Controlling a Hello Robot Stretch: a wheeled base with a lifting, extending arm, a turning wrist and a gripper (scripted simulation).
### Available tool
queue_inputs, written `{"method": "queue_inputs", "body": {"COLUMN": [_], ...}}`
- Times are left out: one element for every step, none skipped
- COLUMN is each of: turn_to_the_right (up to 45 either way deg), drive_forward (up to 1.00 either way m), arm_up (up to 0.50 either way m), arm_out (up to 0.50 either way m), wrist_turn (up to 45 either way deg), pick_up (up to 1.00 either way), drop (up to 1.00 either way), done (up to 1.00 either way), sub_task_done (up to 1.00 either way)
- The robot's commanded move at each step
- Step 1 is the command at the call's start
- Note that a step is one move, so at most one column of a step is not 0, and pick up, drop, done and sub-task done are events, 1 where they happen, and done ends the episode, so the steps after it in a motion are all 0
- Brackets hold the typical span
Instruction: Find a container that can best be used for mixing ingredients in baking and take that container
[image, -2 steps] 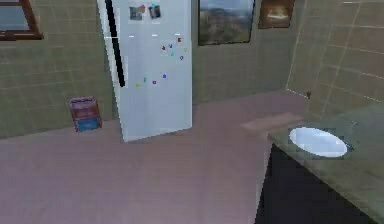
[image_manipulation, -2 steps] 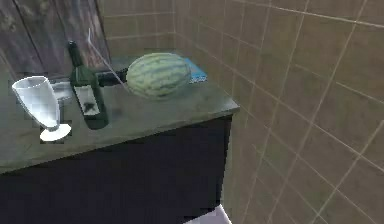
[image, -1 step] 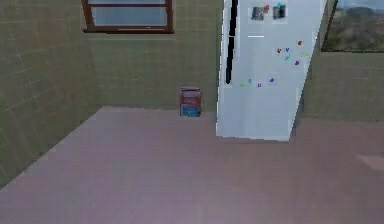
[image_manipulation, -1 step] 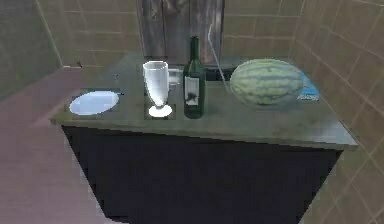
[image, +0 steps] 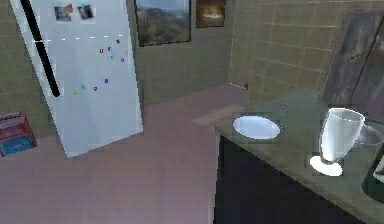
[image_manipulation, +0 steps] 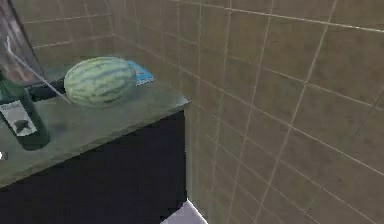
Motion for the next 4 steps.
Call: {"method": "queue_inputs", "body": {"turn_to_the_right": [45.0,33.0,0.0,-45.0], "drive_forward": [0.0,0.0,0.3,0.0], "arm_up": [0.0,0.0,0.0,0.0], "arm_out": [0.0,0.0,0.0,0.0], "wrist_turn": [0.0,0.0,0.0,0.0], "pick_up": [0.0,0.0,0.0,0.0], "drop": [0.0,0.0,0.0,0.0], "done": [0.0,0.0,0.0,0.0], "sub_task_done": [0.0,0.0,0.0,0.0]}}
